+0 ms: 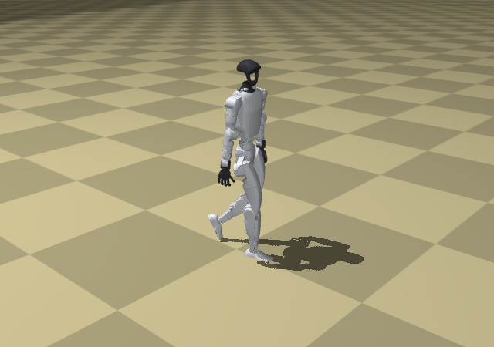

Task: Walk run

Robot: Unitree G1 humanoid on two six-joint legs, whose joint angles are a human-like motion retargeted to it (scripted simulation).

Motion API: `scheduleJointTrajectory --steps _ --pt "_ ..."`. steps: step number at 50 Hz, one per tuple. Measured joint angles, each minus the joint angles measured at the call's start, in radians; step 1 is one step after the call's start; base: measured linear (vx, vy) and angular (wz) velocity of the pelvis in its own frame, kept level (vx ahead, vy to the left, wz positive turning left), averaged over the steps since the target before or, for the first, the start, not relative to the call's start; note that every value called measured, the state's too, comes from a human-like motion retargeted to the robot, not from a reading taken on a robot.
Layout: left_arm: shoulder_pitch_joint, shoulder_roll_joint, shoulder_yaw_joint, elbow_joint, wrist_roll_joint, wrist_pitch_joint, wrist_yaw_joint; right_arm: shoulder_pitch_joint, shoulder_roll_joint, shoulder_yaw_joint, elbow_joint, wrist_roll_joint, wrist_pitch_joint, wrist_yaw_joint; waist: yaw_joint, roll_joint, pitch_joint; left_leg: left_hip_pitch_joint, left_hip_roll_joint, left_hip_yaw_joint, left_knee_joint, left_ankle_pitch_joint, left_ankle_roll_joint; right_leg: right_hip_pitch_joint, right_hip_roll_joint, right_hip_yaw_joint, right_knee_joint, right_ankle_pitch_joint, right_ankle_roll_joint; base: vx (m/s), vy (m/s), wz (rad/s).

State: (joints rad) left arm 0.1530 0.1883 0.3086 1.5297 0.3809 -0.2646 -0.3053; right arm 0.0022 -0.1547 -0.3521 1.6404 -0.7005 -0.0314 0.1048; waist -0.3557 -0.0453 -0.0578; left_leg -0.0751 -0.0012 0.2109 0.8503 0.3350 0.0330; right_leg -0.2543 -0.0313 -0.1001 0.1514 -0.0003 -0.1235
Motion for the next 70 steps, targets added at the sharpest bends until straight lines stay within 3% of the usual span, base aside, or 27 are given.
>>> scheduleJointTrajectory --steps 5,10,15,18,20,23,25,28,31,35,38,42,45,47,52,55,57,59,62,65,68,70 --pt "0.110 -0.016 0.021 0.044 0.058 0.009 0.058 -0.031 -0.008 0.061 -0.141 0.079 -0.089 -0.025 0.131 -0.040 0.009 -0.185 0.005 0.049 -0.083 -0.246 0.025 0.106 0.031 -0.006 -0.066 -0.010 -0.007 0.72 -0.20 -0.83" --pt "0.184 -0.026 0.079 0.088 0.046 0.048 0.057 -0.091 -0.050 0.090 -0.194 0.080 -0.144 -0.020 0.206 -0.011 0.024 -0.284 0.041 0.150 -0.447 -0.283 0.024 0.190 0.119 -0.022 -0.092 -0.059 -0.015 0.73 -0.13 -0.34" --pt "0.218 -0.063 0.149 0.124 -0.015 0.057 0.048 -0.162 -0.090 0.072 -0.149 0.021 -0.111 0.005 0.220 0.007 0.026 -0.357 -0.051 0.113 -0.800 -0.373 -0.032 0.286 0.163 -0.050 -0.107 -0.117 -0.014 0.83 -0.07 -0.06" --pt "0.221 -0.079 0.182 0.126 -0.029 0.058 0.042 -0.165 -0.089 0.054 -0.119 0.012 -0.092 0.002 0.230 -0.007 0.015 -0.353 -0.069 0.168 -0.861 -0.387 -0.011 0.329 0.165 -0.068 -0.097 -0.125 -0.011 0.91 -0.05 -0.08" --pt "0.213 -0.084 0.199 0.122 -0.032 0.062 0.039 -0.149 -0.079 0.041 -0.103 0.013 -0.085 -0.004 0.260 -0.020 0.004 -0.356 -0.062 0.174 -0.796 -0.356 0.081 0.350 0.164 -0.057 -0.078 -0.101 -0.001 0.80 -0.05 -0.58" --pt "0.195 -0.081 0.209 0.112 -0.046 0.062 0.043 -0.093 -0.050 0.016 -0.078 0.002 -0.079 -0.014 0.307 -0.045 -0.022 -0.323 -0.070 0.177 -0.777 -0.284 0.109 0.384 0.140 -0.081 -0.040 0.017 0.042 1.15 0.03 -0.48" --pt "0.174 -0.067 0.194 0.111 -0.082 0.061 0.040 -0.046 -0.027 0.006 -0.051 -0.011 -0.079 -0.025 0.310 -0.058 -0.047 -0.292 -0.068 0.172 -0.759 -0.267 0.118 0.391 0.118 -0.125 0.012 0.173 0.077 0.96 0.01 -0.05" --pt "0.120 -0.052 0.169 0.099 -0.162 0.039 0.031 0.016 -0.002 0.031 0.017 -0.026 -0.088 -0.051 0.300 -0.043 -0.051 -0.250 -0.050 0.126 -0.722 -0.316 0.167 0.343 0.133 -0.079 0.194 0.448 0.137 1.01 0.04 0.11" --pt "0.031 -0.049 0.139 0.060 -0.234 0.002 0.048 0.057 0.004 0.052 0.059 -0.057 -0.071 -0.047 0.276 -0.021 -0.020 -0.159 -0.063 0.100 -0.717 -0.372 0.191 0.219 0.143 -0.065 0.527 0.524 0.159 0.77 0.05 0.57" --pt "-0.121 -0.042 0.108 -0.011 -0.298 -0.033 0.074 0.100 0.024 0.032 0.060 -0.137 -0.033 -0.040 0.282 0.057 -0.001 -0.095 -0.010 0.059 -0.722 -0.419 0.182 0.073 0.188 -0.057 0.640 0.380 0.103 0.70 0.07 0.21" --pt "-0.224 -0.033 0.066 -0.073 -0.312 -0.035 0.043 0.132 0.036 0.015 0.060 -0.125 -0.042 -0.053 0.209 0.090 0.023 -0.036 -0.038 -0.042 -0.744 -0.434 0.190 -0.035 0.187 -0.049 0.621 0.241 0.114 0.70 0.04 1.58" --pt "-0.321 -0.009 -0.003 -0.157 -0.309 -0.041 -0.024 0.165 0.044 0.001 0.060 -0.098 -0.029 -0.039 0.127 0.081 0.035 0.049 -0.110 -0.141 -0.778 -0.461 0.200 -0.115 0.089 -0.049 0.384 0.161 0.184 0.71 -0.04 1.36" --pt "-0.369 0.019 -0.052 -0.205 -0.288 -0.058 -0.048 0.172 0.047 -0.013 0.060 -0.088 -0.012 -0.019 0.087 0.047 0.046 0.128 -0.172 -0.194 -0.795 -0.488 0.206 -0.144 -0.001 -0.059 0.166 0.142 0.194 0.71 -0.10 0.95" --pt "-0.386 0.036 -0.072 -0.221 -0.259 -0.067 -0.049 0.168 0.047 -0.020 0.060 -0.084 -0.007 -0.012 0.063 0.034 0.054 0.179 -0.197 -0.229 -0.797 -0.509 0.207 -0.168 -0.030 -0.042 0.040 0.092 0.208 0.75 -0.15 0.89" --pt "-0.377 0.049 -0.085 -0.202 -0.180 -0.080 -0.015 0.142 0.037 -0.023 0.060 -0.081 -0.014 -0.020 0.049 0.032 0.059 0.271 -0.209 -0.239 -0.773 -0.553 0.198 -0.200 -0.047 -0.054 -0.145 0.043 0.307 0.76 -0.19 0.39" --pt "-0.334 0.036 -0.072 -0.152 -0.139 -0.069 0.014 0.113 0.025 -0.029 0.058 -0.081 -0.013 -0.021 0.041 0.035 0.041 0.291 -0.215 -0.234 -0.734 -0.527 0.171 -0.196 -0.032 -0.031 -0.059 0.052 0.226 0.88 -0.26 0.42" --pt "-0.283 0.023 -0.061 -0.110 -0.114 -0.049 0.021 0.107 0.023 -0.048 0.041 -0.084 -0.020 -0.029 -0.008 0.051 0.033 0.299 -0.188 -0.251 -0.674 -0.445 0.121 -0.168 -0.050 -0.104 -0.044 0.136 0.203 0.95 -0.29 1.30" --pt "-0.224 0.004 -0.040 -0.064 -0.081 -0.020 0.031 0.098 0.015 -0.055 0.030 -0.070 -0.025 -0.035 -0.033 0.071 0.022 0.281 -0.162 -0.249 -0.575 -0.277 0.050 -0.145 -0.008 0.013 -0.018 0.139 0.152 0.93 -0.31 0.79" --pt "-0.128 -0.025 -0.025 0.002 -0.036 0.031 0.053 0.067 -0.005 -0.063 0.037 -0.023 -0.024 -0.032 -0.014 0.074 0.011 0.188 -0.119 -0.170 -0.318 -0.005 -0.080 -0.083 -0.007 0.006 0.014 0.061 0.093 0.95 -0.28 0.32" --pt "-0.047 -0.030 -0.010 0.049 -0.011 0.062 0.046 0.014 -0.015 -0.065 0.031 0.012 -0.021 -0.027 0.017 0.023 -0.003 0.071 -0.088 -0.057 -0.066 0.134 -0.116 -0.012 -0.051 -0.059 -0.008 0.027 0.068 0.78 -0.25 0.11" --pt "0.037 -0.037 0.021 0.053 0.033 0.077 0.030 -0.045 -0.025 -0.054 0.007 0.046 -0.031 -0.029 0.036 0.008 0.005 -0.058 -0.043 -0.028 0.061 -0.045 -0.038 0.051 -0.020 -0.012 -0.031 -0.004 0.048 0.71 -0.20 0.16" --pt "0.086 -0.045 0.050 0.060 0.054 0.077 0.040 -0.079 -0.034 -0.037 -0.022 0.062 -0.046 -0.029 0.089 -0.008 0.014 -0.143 -0.045 -0.013 0.071 -0.122 -0.019 0.093 -0.013 -0.021 -0.057 -0.006 0.040 0.72 -0.16 -0.60"
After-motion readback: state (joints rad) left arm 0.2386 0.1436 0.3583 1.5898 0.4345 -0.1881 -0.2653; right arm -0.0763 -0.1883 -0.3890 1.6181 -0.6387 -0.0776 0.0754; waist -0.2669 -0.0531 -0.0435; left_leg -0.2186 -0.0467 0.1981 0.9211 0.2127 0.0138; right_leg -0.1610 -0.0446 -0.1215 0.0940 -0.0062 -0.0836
